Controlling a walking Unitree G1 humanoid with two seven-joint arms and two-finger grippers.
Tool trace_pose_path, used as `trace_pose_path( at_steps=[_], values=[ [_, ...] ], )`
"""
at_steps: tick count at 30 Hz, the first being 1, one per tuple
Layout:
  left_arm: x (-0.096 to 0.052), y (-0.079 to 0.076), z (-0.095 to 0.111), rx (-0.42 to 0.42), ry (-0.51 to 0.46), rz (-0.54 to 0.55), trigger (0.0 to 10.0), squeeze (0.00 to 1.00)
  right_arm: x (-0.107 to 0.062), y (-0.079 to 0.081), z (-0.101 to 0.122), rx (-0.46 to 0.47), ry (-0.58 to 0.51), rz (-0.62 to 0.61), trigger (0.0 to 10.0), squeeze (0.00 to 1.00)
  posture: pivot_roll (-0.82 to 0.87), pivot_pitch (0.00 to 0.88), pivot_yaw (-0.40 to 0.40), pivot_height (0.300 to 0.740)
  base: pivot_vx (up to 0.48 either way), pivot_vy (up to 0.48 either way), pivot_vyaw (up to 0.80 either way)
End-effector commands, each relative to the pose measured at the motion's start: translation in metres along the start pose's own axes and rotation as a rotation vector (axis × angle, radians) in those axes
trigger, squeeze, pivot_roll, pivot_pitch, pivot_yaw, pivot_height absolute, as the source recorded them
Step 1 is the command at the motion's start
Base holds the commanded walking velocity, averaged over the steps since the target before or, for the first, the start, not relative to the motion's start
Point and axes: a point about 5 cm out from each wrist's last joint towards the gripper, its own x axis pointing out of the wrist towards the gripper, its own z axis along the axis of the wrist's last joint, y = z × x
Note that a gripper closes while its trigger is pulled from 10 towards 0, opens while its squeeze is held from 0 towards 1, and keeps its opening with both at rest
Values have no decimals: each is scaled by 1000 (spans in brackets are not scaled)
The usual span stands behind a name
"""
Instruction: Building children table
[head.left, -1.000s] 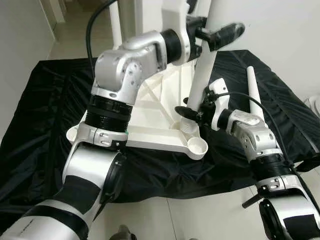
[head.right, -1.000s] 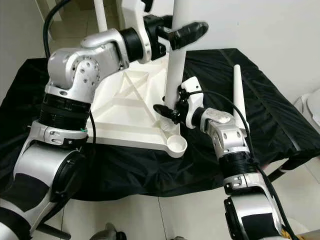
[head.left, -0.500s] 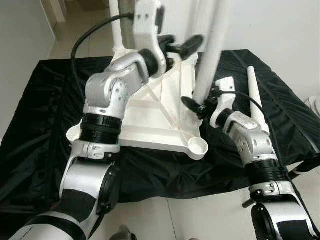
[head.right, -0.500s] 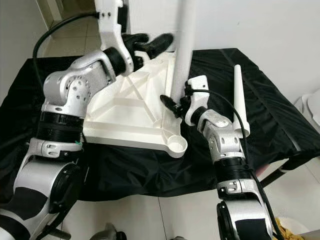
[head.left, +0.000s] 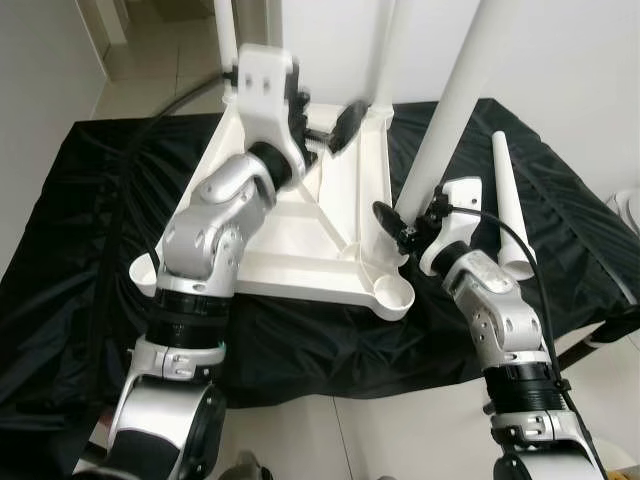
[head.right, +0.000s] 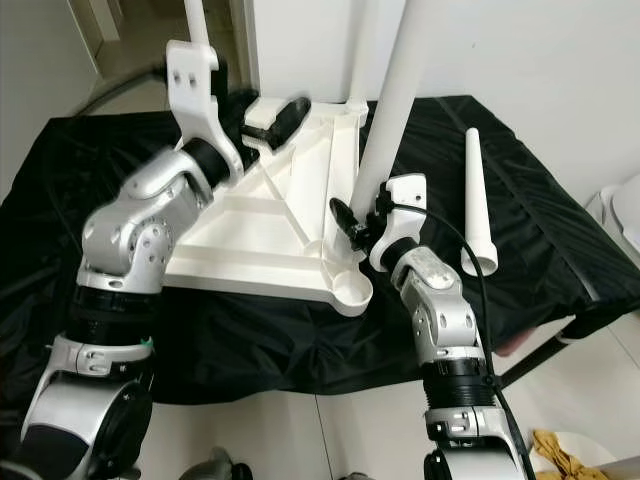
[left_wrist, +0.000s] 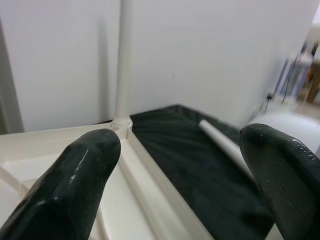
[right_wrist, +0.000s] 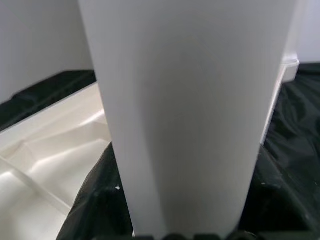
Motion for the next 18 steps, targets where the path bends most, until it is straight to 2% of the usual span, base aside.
trace_pose_path(
  at_steps=[1, 5, 7, 8, 11, 12, 14, 18],
  values=[
    [-2, -7, -6, 54, 16, -34, 10000, 0, -1, 7, 7, 20, -31, 22, 10000, 0, -90, 45, 1, 740, 0, 0, 0],
    [-6, -13, -19, 78, 51, -58, 10000, 0, -5, 11, 10, 42, -49, 25, 10000, 0, -93, 45, 1, 740, 0, 0, 0],
    [-13, -23, -38, 75, 101, -96, 10000, 0, -9, 14, 12, 51, -56, 15, 10000, 0, -95, 43, 1, 740, 0, 0, 0],
    [-13, -23, -38, 75, 101, -96, 10000, 0, -9, 14, 12, 51, -56, 15, 10000, 0, -95, 43, 1, 740, 0, 0, 0],
    [-25, -39, -67, 70, 197, -148, 10000, 0, -14, 17, 13, 73, -53, 4, 10000, 0, -99, 42, 4, 740, 0, 0, 0],
    [-25, -39, -67, 70, 197, -148, 10000, 0, -14, 17, 13, 73, -53, 4, 10000, 0, -99, 42, 4, 740, 0, 0, 0],
    [-33, -51, -80, 71, 237, -191, 10000, 0, -19, 21, 14, 86, -48, -1, 10000, 0, -99, 42, 3, 740, 0, 0, 0],
    [-38, -56, -87, 78, 262, -213, 10000, 0, -23, 23, 13, 99, -36, -7, 10000, 0, -99, 45, 3, 740, 0, 0, 0]
  ],
)
